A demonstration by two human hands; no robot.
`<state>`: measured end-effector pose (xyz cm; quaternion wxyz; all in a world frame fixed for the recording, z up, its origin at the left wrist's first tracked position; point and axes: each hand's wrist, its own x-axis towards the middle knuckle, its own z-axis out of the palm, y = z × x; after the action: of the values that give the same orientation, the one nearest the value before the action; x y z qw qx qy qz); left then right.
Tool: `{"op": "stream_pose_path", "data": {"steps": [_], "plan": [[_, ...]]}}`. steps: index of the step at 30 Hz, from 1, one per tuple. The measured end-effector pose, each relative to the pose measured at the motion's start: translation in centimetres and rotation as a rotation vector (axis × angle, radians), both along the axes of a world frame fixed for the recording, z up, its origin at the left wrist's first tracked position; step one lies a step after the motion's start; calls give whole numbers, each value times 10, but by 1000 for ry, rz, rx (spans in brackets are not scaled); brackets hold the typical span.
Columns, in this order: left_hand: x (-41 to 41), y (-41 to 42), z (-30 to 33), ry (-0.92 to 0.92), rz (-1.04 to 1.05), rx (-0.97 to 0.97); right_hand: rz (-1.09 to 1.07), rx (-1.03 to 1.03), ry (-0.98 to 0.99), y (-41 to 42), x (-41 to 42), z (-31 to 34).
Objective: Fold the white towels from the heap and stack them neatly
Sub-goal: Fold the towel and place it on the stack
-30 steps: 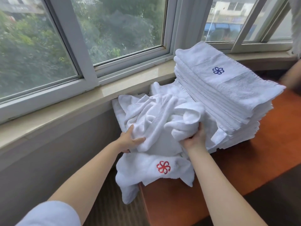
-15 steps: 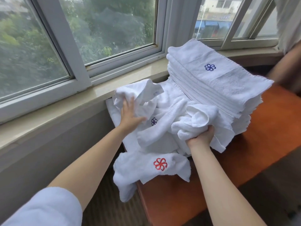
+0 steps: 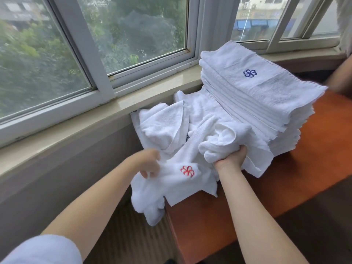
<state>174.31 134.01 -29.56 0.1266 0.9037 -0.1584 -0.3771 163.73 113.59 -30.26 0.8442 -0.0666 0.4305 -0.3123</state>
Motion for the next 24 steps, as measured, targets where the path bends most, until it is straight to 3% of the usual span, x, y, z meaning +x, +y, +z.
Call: {"op": "stream_pose_path", "data": {"steps": [3,5,6,8,10,12,15,19,21,24], "plan": [[17,-6,35,-374,223,-328,-2,-64,162,2,-7,-5],[24,-17,45,-733,349,-673,-14,-55,197,3,-14,-9],[24,-25,47,-825,360,-840,-20,-42,222,4,-17,-11],[25,-43,45,-791,385,-1086,-37,-32,291,5,-26,-18],[24,-60,38,-567,403,-1184,-59,-23,345,6,-34,-26],[25,-71,24,-375,273,-1093,-68,-19,380,7,-41,-34],[27,-65,-12,-397,68,-616,-37,-49,429,9,-45,-40],[24,-53,-36,-509,285,-70,23,-123,450,7,-45,-40],[23,-50,-35,-432,309,43,39,-239,496,8,-43,-39],[27,-41,-31,-409,218,3,136,-600,749,25,-41,-41]]}}
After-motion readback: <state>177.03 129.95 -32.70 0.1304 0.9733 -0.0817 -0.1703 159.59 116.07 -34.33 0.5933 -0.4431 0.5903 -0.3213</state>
